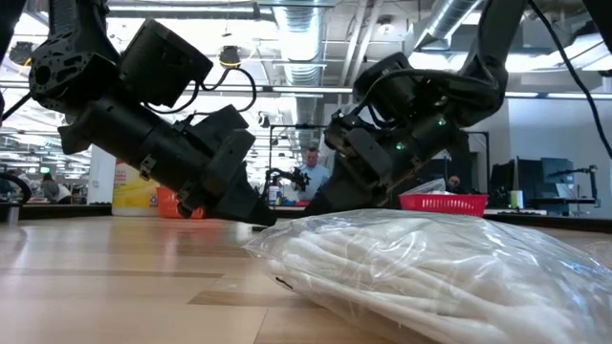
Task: Pick & Place Travel size toiletries
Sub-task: Put the left comb into the bottom red bin
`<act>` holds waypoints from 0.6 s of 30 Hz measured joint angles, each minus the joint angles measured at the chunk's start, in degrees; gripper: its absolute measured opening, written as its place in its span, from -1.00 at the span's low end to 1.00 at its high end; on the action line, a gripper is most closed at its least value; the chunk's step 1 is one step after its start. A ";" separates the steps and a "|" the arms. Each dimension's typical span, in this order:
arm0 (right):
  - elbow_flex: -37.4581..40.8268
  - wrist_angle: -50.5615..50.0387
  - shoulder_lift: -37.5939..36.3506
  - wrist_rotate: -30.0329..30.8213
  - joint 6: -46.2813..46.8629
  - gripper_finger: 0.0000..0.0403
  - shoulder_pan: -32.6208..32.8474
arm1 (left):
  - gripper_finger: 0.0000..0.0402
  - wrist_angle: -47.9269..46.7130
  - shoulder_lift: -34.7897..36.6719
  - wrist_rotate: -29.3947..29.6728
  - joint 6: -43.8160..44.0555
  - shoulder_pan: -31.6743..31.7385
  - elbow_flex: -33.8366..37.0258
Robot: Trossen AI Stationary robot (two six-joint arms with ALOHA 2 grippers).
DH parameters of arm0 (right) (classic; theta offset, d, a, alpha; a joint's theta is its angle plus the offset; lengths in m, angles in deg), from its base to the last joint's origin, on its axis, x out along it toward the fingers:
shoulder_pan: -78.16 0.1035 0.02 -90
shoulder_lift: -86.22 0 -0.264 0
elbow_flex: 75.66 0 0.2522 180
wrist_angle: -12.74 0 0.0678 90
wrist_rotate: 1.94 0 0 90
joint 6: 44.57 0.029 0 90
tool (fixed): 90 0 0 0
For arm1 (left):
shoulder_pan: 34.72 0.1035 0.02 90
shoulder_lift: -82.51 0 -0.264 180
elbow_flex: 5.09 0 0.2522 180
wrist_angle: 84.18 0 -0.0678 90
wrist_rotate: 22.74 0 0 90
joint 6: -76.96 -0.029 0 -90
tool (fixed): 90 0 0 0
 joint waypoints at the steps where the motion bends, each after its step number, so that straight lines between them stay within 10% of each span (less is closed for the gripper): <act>1: 0.06 -1.38 -0.90 -0.13 -0.62 0.38 0.25 | -1.00 0.10 0.00 0.16 -0.02 0.00 0.00; 18: 0.25 -7.21 -4.25 5.35 -3.44 0.38 2.66 | -1.00 0.32 0.07 -0.35 0.40 -0.81 -0.24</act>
